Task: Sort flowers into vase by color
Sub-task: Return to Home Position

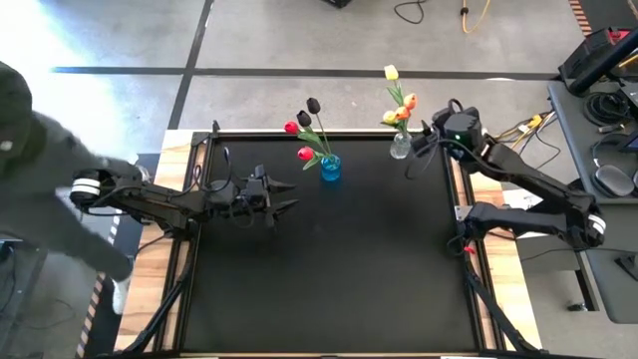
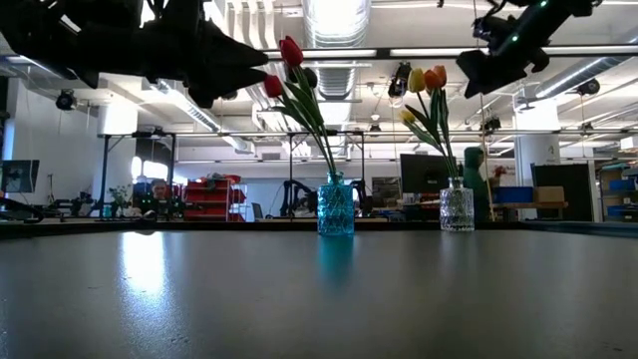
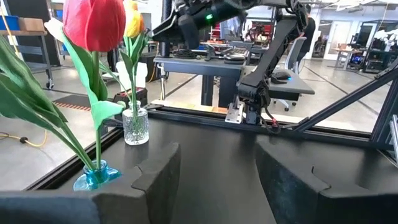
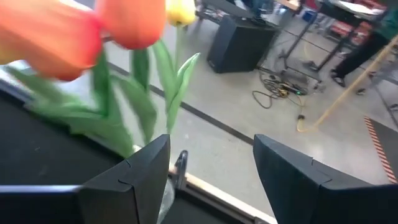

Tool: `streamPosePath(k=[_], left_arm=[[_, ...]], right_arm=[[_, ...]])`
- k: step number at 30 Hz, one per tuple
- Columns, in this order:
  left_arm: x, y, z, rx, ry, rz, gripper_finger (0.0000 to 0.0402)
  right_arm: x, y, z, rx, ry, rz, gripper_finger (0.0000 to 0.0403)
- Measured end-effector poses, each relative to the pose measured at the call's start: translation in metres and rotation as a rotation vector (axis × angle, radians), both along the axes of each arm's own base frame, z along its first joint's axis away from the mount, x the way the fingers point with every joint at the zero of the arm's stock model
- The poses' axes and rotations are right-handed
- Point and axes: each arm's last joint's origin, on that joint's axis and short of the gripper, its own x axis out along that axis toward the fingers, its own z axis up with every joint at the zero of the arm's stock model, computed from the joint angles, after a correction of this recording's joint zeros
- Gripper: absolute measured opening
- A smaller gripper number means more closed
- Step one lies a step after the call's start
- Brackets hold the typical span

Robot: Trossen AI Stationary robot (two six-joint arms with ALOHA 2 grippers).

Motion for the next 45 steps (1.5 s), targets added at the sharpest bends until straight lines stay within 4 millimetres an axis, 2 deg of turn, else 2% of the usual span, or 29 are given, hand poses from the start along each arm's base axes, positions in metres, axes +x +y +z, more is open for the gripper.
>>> streamPosePath(k=[6, 11, 15, 17, 27, 32, 37, 45], left_arm=[[-0.004, 0.000, -0.009, 0.002, 0.028, -0.002, 0.0144], [-0.011, 0.001, -0.020, -0.001, 0.025, -0.001, 0.0077], [-0.016, 0.002, -0.025, 0.000, 0.011, -0.006, 0.0019], [-0.018, 0.003, -0.028, -0.001, 0.020, -0.008, 0.0005], [-0.023, 0.003, -0.034, 0.023, 0.042, -0.013, 0.0001], [-0.034, 0.004, -0.041, 0.011, 0.048, -0.029, 0.0000], [-0.052, 0.004, -0.048, -0.002, 0.022, -0.021, 0.0000], [-0.077, 0.005, -0.054, -0.026, -0.030, -0.003, 0.0000]], right_arm=[[-0.010, 0.018, -0.010, 0.080, -0.045, 0.169, 0.0191], [-0.011, 0.030, -0.031, 0.133, -0.139, 0.380, 0.0114], [-0.006, 0.035, -0.049, 0.087, -0.204, 0.531, 0.0044], [-0.002, 0.038, -0.060, 0.071, -0.220, 0.597, 0.0019], [0.009, 0.056, -0.107, 0.072, -0.249, 0.817, 0.0009], [0.007, 0.061, -0.126, 0.074, -0.277, 0.877, 0.0009], [0.004, 0.062, -0.137, 0.097, -0.270, 0.872, 0.0009], [-0.001, 0.065, -0.140, 0.071, -0.281, 0.879, 0.0009]])
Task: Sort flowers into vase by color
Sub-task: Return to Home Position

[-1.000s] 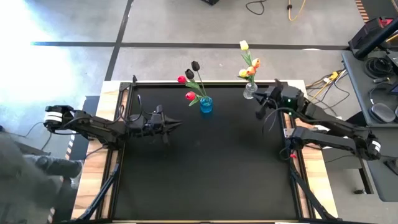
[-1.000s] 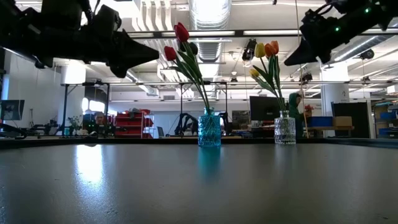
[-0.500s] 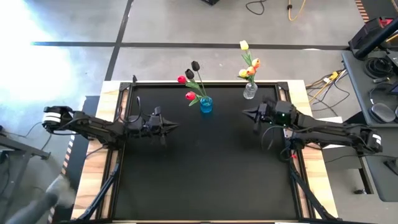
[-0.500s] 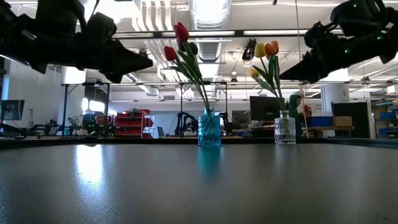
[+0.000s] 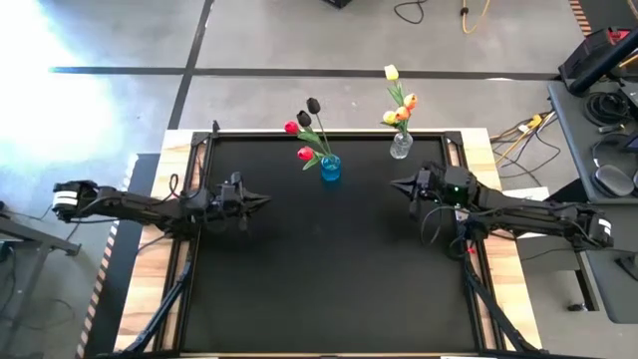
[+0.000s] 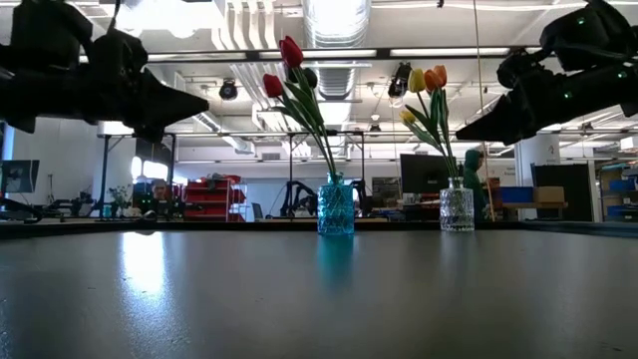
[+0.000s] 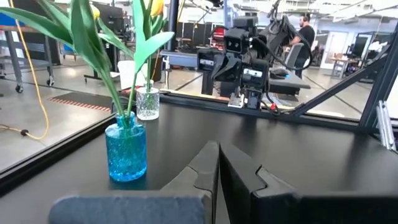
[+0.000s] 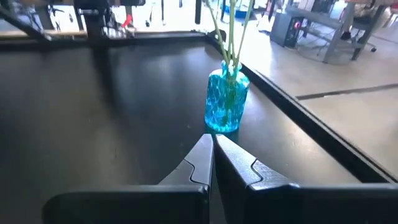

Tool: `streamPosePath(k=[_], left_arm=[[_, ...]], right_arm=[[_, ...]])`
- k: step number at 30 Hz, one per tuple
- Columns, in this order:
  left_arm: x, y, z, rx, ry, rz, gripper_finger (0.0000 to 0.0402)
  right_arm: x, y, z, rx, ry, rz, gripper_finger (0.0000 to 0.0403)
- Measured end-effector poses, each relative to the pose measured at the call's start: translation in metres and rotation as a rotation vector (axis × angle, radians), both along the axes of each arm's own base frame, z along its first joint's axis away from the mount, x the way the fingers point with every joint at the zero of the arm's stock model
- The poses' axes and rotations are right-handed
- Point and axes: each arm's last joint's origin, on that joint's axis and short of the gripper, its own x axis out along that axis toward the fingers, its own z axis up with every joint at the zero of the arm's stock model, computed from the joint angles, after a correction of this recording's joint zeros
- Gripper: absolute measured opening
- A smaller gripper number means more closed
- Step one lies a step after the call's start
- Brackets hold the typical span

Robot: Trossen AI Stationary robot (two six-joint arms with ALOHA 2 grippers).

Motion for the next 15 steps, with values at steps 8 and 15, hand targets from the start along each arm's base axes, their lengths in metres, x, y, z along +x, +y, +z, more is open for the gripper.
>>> streamPosePath(k=[8, 15], left_arm=[[-0.007, 0.000, 0.003, 0.018, 0.003, 0.006, 0.0000], [-0.012, 0.001, 0.003, 0.017, 0.027, 0.052, 0.0000]], right_arm=[[-0.010, 0.006, 0.000, -0.006, -0.077, -0.047, 0.0009], [-0.013, 0.015, -0.006, -0.014, -0.100, -0.019, 0.0009]])
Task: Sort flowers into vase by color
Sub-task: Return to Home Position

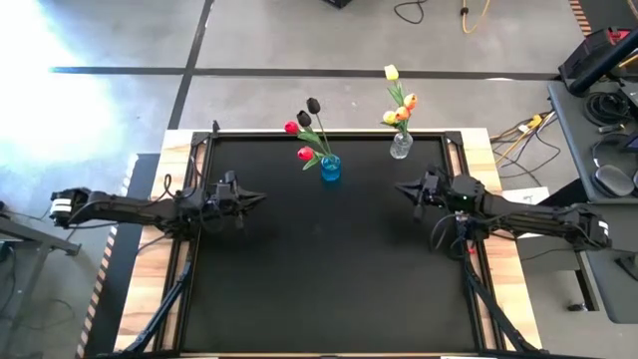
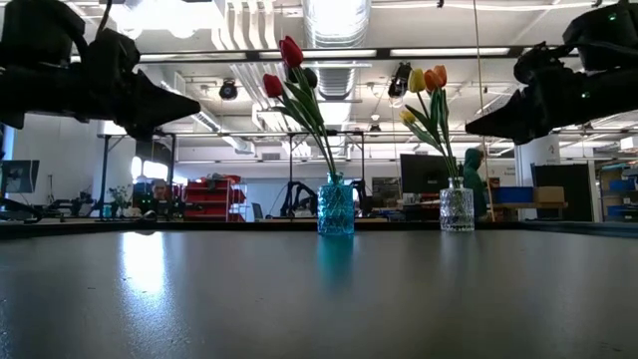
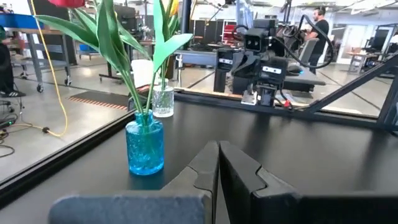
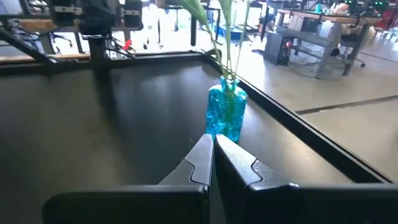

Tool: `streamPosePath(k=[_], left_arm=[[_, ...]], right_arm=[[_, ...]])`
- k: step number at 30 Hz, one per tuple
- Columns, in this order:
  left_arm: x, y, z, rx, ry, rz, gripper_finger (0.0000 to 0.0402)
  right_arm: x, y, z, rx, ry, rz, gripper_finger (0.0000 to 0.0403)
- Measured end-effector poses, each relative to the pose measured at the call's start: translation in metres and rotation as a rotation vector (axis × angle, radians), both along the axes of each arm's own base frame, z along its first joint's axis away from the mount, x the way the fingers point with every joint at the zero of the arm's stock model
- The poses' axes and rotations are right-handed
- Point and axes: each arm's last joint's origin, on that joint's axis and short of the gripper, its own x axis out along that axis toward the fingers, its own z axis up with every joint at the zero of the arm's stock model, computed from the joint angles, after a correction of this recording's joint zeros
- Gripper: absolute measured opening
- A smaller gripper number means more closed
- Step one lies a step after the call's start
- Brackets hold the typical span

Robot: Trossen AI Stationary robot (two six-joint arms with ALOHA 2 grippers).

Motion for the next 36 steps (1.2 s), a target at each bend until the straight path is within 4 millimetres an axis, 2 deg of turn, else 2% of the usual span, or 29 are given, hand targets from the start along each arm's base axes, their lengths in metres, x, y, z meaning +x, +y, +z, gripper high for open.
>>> streamPosePath(k=[8, 12, 19, 22, 28, 36], left_arm=[[-0.011, 0.001, -0.001, 0.012, 0.045, 0.058, 0.0000], [-0.019, 0.002, -0.003, 0.018, 0.070, 0.098, 0.0000], [-0.036, 0.003, 0.000, 0.008, 0.024, 0.134, 0.0000], [-0.041, 0.001, 0.006, 0.067, -0.035, 0.104, 0.0000], [-0.039, 0.002, 0.003, 0.066, -0.001, 0.106, 0.0000], [-0.036, 0.006, -0.002, -0.027, 0.026, 0.166, 0.0000]], right_arm=[[-0.010, 0.010, 0.004, -0.049, -0.175, 0.036, 0.0009], [-0.014, 0.013, 0.003, -0.056, -0.167, -0.038, 0.0009], [-0.025, 0.025, 0.006, -0.064, -0.226, 0.056, 0.0009], [-0.027, 0.027, 0.005, -0.063, -0.214, 0.085, 0.0009], [-0.026, 0.023, 0.000, -0.063, -0.161, 0.068, 0.0009], [-0.026, 0.016, -0.001, -0.139, -0.110, -0.093, 0.0009]])
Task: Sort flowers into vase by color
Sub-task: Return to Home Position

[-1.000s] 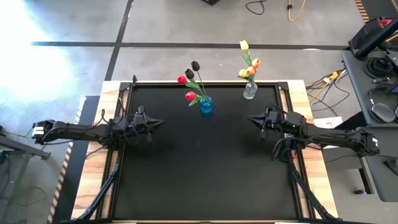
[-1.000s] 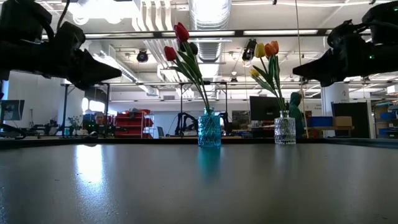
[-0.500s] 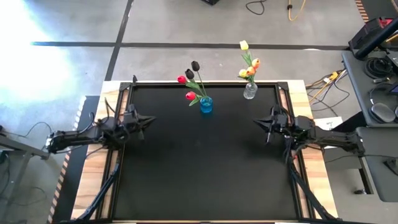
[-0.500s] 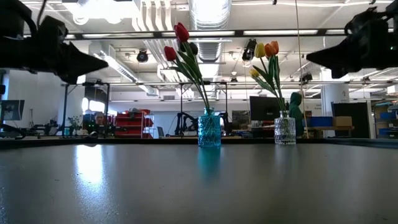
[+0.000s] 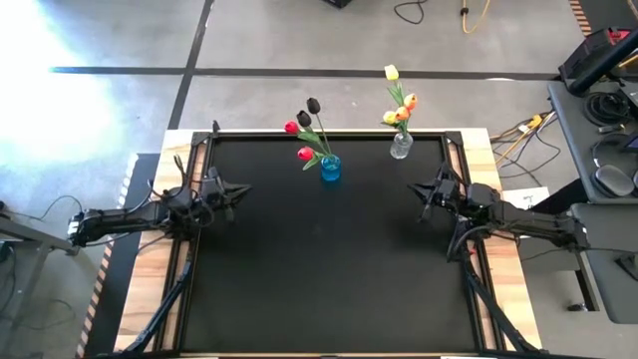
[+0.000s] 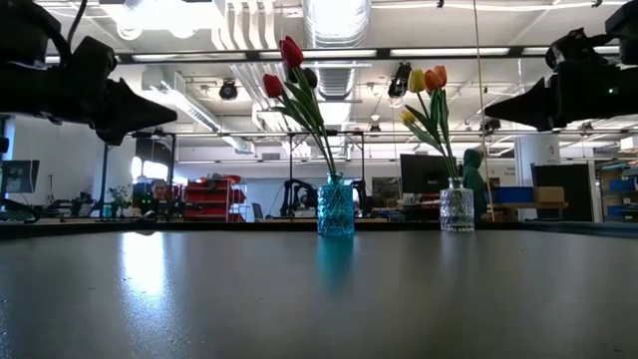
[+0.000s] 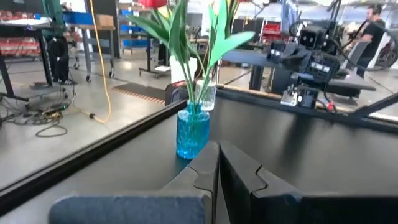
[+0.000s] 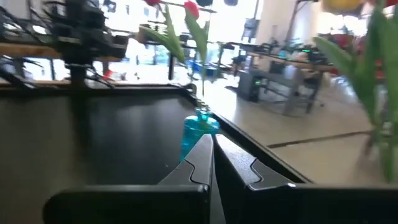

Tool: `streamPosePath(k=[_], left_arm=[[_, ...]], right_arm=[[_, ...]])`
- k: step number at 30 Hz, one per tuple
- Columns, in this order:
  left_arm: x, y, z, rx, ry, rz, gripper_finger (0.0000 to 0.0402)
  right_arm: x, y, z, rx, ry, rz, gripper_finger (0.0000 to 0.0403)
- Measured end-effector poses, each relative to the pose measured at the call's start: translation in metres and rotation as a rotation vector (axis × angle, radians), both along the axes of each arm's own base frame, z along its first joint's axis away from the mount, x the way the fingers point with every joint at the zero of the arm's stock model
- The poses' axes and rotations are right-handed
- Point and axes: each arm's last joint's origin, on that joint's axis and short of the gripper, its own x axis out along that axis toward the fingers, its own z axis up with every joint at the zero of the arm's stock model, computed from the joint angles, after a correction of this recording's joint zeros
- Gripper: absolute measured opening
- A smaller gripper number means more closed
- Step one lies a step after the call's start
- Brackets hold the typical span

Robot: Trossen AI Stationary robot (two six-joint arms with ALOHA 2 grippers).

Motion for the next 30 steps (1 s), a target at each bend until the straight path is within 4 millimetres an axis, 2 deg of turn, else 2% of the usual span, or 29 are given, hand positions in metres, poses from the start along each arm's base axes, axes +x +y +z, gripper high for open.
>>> streamPosePath(k=[9, 30], left_arm=[[0.004, 0.000, -0.006, 0.000, 0.071, -0.001, 0.0000], [0.009, 0.001, -0.015, -0.014, 0.170, -0.002, 0.0000]], right_arm=[[0.002, 0.000, -0.003, 0.065, 0.003, -0.001, 0.0009], [0.002, 0.000, -0.003, 0.066, 0.007, 0.000, 0.0009]])
